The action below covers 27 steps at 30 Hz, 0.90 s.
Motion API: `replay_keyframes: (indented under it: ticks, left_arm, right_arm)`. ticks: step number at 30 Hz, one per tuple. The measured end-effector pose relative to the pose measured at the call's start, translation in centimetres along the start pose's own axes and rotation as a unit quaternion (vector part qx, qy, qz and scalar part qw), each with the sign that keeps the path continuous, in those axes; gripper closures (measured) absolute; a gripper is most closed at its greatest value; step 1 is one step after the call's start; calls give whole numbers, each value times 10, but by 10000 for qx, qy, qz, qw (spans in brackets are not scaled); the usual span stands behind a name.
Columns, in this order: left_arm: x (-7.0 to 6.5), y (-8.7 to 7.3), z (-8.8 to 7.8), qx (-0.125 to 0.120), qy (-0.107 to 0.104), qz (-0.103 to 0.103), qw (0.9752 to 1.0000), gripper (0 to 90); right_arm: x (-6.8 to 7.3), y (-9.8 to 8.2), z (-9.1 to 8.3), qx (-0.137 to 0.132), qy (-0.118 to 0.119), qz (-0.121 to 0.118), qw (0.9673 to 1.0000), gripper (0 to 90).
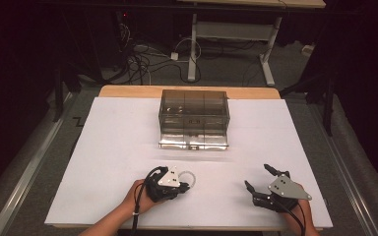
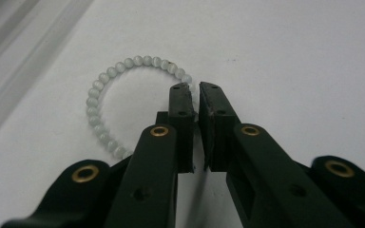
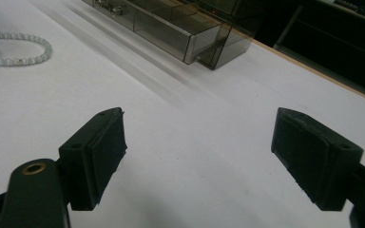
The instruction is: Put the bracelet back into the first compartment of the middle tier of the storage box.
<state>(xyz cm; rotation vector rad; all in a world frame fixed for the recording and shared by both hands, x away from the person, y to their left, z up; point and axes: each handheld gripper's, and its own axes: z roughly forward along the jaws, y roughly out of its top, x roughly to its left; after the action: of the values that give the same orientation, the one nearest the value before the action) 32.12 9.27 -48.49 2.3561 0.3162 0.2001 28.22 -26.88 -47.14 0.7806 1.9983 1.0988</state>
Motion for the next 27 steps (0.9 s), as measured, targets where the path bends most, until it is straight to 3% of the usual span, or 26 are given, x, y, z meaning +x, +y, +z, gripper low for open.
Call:
replay_keyframes:
  ticks: [9, 21, 27]
  left_arm:
    - [-4, -1, -22, -332, 324, 50, 9989, 830]
    - [-5, 1, -48, -764, 681, 78, 9947, 830]
    - [-3, 0, -57, -858, 821, 49, 9929, 830]
  right_arm:
    - [-2, 0, -3, -98, 13, 67, 9999, 196]
    - [-2, 0, -9, -210, -15, 56, 9998, 196]
    - [-1, 0, -9, -228, -1, 44, 9997, 195]
